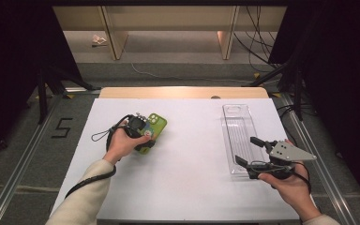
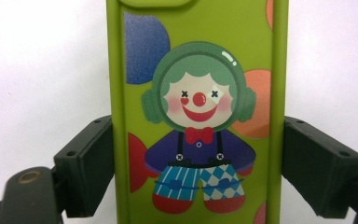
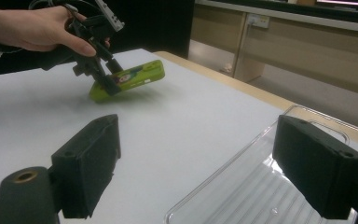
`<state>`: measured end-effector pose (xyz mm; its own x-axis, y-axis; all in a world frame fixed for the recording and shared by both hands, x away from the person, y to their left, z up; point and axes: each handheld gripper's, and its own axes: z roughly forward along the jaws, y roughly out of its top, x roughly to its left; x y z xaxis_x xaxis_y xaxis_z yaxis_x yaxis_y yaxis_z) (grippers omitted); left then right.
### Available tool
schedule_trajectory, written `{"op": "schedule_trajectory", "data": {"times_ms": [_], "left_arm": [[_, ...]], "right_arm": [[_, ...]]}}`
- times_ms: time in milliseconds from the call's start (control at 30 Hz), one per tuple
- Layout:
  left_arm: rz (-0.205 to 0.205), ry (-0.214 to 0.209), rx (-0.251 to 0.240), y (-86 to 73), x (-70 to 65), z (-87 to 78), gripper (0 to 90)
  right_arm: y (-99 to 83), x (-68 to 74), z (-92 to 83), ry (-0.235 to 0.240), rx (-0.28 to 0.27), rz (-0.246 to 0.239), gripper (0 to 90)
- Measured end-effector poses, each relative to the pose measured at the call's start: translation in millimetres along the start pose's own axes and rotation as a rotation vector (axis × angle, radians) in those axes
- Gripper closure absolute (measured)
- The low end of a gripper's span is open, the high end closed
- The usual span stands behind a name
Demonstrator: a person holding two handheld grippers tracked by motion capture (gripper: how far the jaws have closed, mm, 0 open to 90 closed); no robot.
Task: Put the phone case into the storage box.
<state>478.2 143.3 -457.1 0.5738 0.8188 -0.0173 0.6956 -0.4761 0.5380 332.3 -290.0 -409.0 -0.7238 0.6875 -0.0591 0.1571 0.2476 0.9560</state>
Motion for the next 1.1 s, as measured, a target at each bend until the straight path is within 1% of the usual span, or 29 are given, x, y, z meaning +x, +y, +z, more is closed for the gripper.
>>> {"op": "schedule_trajectory", "data": {"times_ms": [133,233,433,533,733,800,933,1000,1033,1100], "left_arm": [[0.012,0.009,-0.034,0.3,-4.5,-4.4,16.4],[0.01,0.029,-0.066,1.0,-8.6,-8.5,16.4],[0.008,0.029,-0.147,1.4,-17.8,-19.0,16.3],[0.013,0.034,-0.175,0.9,-21.3,-23.2,16.3],[0.023,0.039,-0.191,-2.9,-27.1,-28.1,16.3],[0.024,0.049,-0.192,-4.2,-29.3,-29.7,16.4],[0.028,0.05,-0.212,-6.5,-33.1,-32.8,16.4],[0.033,0.043,-0.229,-7.8,-36.1,-34.2,16.3],[0.038,0.044,-0.23,-8.0,-36.9,-34.8,16.3],[0.034,0.051,-0.239,-8.7,-39.9,-36.2,16.3]], "right_arm": [[-0.1,0.0,0.0,-0.001,-0.001,0.0,16.2],[-0.1,0.0,-0.2,-0.004,-0.001,0.002,16.2],[-0.5,-0.6,-0.3,-0.006,-0.004,0.009,16.1],[-0.6,-0.5,-0.2,-0.006,-0.004,0.011,16.1],[-0.7,-0.3,0.1,-0.005,-0.004,0.013,16.1],[-0.8,-0.3,0.2,-0.005,-0.004,0.013,16.1],[-0.6,-0.4,0.1,-0.006,-0.006,0.013,16.1],[-0.7,-0.4,0.0,-0.007,-0.005,0.014,16.1],[-0.7,-0.5,0.0,-0.007,-0.005,0.014,16.1],[-0.7,-0.6,0.1,-0.009,-0.006,0.014,16.1]]}}
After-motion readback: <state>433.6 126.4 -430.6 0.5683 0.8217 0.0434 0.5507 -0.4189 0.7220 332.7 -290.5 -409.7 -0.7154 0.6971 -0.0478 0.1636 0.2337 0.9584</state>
